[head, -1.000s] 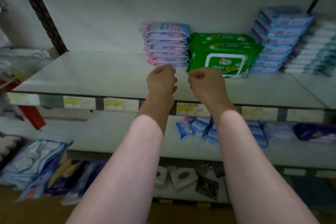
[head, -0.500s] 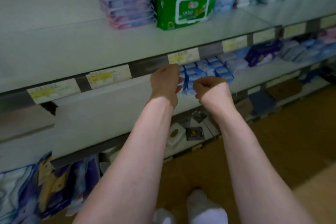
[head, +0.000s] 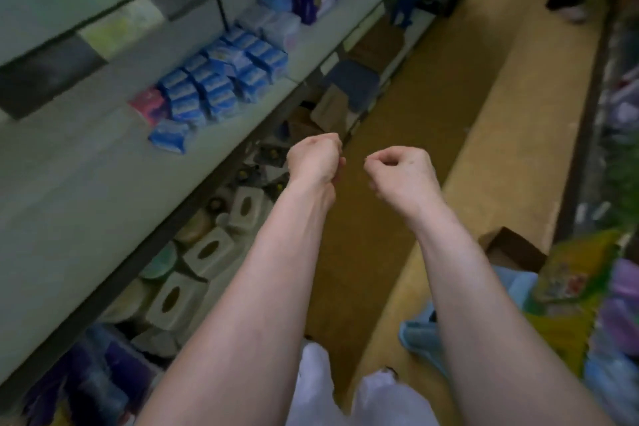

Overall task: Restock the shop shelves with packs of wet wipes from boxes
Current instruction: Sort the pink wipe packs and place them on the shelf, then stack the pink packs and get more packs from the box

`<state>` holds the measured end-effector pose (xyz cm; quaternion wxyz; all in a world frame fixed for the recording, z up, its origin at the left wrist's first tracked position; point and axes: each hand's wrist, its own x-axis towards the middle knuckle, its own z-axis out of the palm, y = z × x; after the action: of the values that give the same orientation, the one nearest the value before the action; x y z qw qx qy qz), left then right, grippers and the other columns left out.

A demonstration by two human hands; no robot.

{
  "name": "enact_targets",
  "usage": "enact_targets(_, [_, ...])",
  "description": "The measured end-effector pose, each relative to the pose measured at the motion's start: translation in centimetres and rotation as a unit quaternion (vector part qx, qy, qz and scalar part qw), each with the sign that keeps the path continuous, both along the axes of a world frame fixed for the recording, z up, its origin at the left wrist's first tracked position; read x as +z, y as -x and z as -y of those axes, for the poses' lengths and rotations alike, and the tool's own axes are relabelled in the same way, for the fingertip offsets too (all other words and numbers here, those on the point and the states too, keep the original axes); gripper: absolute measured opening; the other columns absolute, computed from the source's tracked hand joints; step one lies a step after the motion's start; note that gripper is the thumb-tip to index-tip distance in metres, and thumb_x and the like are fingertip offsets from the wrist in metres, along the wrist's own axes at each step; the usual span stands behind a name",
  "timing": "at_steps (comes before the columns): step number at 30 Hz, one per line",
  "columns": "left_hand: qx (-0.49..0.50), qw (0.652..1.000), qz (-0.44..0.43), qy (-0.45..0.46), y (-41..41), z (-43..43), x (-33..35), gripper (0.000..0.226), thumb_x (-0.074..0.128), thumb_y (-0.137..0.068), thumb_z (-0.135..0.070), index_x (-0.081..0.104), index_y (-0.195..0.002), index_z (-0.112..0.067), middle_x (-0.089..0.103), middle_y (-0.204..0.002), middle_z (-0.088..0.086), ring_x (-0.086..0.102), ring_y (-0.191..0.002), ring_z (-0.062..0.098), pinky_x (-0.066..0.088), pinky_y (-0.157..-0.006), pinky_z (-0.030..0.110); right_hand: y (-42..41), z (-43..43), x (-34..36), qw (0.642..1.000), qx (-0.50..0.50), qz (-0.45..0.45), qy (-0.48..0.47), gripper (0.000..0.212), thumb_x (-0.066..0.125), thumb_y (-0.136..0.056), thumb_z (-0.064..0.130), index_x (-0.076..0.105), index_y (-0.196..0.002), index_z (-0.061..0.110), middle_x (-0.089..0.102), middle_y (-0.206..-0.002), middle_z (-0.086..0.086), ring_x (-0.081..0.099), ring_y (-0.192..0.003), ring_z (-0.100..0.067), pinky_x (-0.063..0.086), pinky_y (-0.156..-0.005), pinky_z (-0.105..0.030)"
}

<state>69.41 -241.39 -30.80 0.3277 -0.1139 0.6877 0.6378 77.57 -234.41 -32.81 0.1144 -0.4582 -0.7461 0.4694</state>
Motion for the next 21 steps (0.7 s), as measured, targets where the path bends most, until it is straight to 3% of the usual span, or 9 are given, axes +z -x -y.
enact_targets(7, [-0.167, 0.985, 0.005, 0.038, -11.4, -6.6, -2.8, 0.010, 0.060, -0.089, -0.012, 0.065, -0.088, -0.020, 0.067, -0.092, 0.005, 0.064, -0.087, 0.019, 0.056, -0.075, 0.031, -12.5, -4.6, -3.3, 0.987, -0.158, 0.002, 0.027, 0.022, 0.060, -0.085, 0.025, 0.062, -0.063, 0.028, 0.064, -0.069, 0.004, 0.067, -0.082, -0.027, 0.057, -0.078, -0.043])
enact_targets(12, [-0.263, 0.963, 0.001, 0.064, -21.0, -11.2, -4.9, 0.015, 0.058, -0.086, -0.008, 0.065, -0.079, -0.020, 0.062, -0.076, 0.005, 0.060, -0.070, 0.019, 0.049, -0.058, 0.026, -22.9, -7.2, -5.0, 0.969, -0.239, -0.010, 0.063, 0.023, 0.059, -0.080, 0.028, 0.064, -0.058, 0.028, 0.061, -0.063, 0.007, 0.068, -0.080, -0.032, 0.058, -0.075, -0.047])
enact_targets(16, [-0.343, 0.937, 0.041, 0.059, -29.5, -15.1, -6.3, 0.011, 0.056, -0.087, -0.010, 0.065, -0.091, -0.015, 0.051, -0.063, -0.001, 0.052, -0.055, 0.012, 0.039, -0.047, 0.021, -31.2, -9.6, -6.0, 0.956, -0.285, -0.005, 0.075, 0.022, 0.056, -0.076, 0.032, 0.062, -0.056, 0.029, 0.064, -0.069, 0.004, 0.067, -0.081, -0.033, 0.057, -0.075, -0.049])
enact_targets(21, [-0.397, 0.912, 0.083, 0.059, -39.4, -19.4, -8.0, 0.014, 0.054, -0.091, -0.007, 0.061, -0.097, -0.018, 0.051, -0.066, -0.001, 0.049, -0.055, 0.012, 0.042, -0.054, 0.022, -41.1, -12.8, -7.8, 0.939, -0.334, 0.008, 0.086, 0.030, 0.059, -0.086, 0.022, 0.060, -0.057, 0.029, 0.067, -0.074, -0.001, 0.069, -0.084, -0.030, 0.057, -0.079, -0.044])
